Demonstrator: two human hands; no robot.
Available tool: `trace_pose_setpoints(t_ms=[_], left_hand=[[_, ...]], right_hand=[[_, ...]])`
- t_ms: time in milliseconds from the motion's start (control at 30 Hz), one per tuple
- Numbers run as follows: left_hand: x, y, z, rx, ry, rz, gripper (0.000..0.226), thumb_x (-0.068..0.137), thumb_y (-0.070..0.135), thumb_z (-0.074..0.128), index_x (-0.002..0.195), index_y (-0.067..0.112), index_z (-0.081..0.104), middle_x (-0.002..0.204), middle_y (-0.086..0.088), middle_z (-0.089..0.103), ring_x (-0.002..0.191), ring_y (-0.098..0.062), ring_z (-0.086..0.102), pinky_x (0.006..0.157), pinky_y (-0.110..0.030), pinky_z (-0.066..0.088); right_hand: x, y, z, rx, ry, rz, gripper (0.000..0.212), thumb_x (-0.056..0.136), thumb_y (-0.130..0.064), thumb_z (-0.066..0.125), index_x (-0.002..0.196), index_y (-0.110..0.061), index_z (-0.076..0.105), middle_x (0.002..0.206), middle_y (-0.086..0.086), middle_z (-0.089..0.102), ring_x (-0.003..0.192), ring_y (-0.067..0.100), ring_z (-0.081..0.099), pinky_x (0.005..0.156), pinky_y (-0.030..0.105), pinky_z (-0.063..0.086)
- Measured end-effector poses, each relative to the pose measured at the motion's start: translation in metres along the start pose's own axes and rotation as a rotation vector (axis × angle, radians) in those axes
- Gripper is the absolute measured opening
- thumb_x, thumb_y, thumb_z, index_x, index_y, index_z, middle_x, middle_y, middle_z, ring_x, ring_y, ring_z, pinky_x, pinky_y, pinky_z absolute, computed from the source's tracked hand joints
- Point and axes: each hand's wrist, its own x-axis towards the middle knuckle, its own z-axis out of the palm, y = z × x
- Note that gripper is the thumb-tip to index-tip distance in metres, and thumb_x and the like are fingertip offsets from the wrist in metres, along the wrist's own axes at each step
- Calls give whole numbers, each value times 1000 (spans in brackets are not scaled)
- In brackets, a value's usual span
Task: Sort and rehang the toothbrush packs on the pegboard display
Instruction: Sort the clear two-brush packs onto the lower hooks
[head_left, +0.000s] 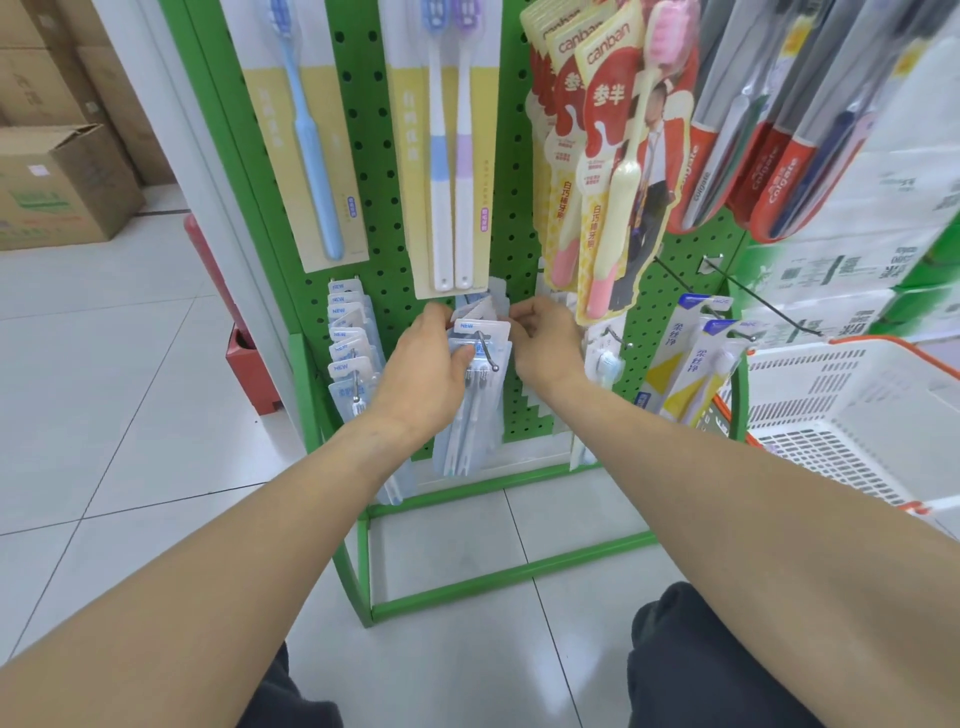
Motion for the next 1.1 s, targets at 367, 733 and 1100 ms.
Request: trace_pose_setpoints(t_ms=[367,733,1100], left_hand=[[0,3,4,-15,11,-83,19,102,21,53,112,6,48,104,-13,60,96,-32,56,73,-36,39],[-10,12,3,-51,16,-119,41,100,23,56,132,1,42,125,-18,56,113,-33,56,90,-40,47],[-46,22,-13,11,99,-60,58,96,28,64,142,7,35,140,-10,44,123,-26,50,97,-32,41]], right_hand=[[-37,-15,-21,-421,-29,3,8,102,-5,47,107,-1,51,109,25,61,101,37,61,76,32,41],[-77,-25,-17,-658,-139,36,42,95,7,43,135,6,31,90,11,48,90,35,64,65,32,38],[-96,-24,-41,-511,-202,92,30,93,8,50,111,-8,32,78,9,52,82,41,65,65,45,57]])
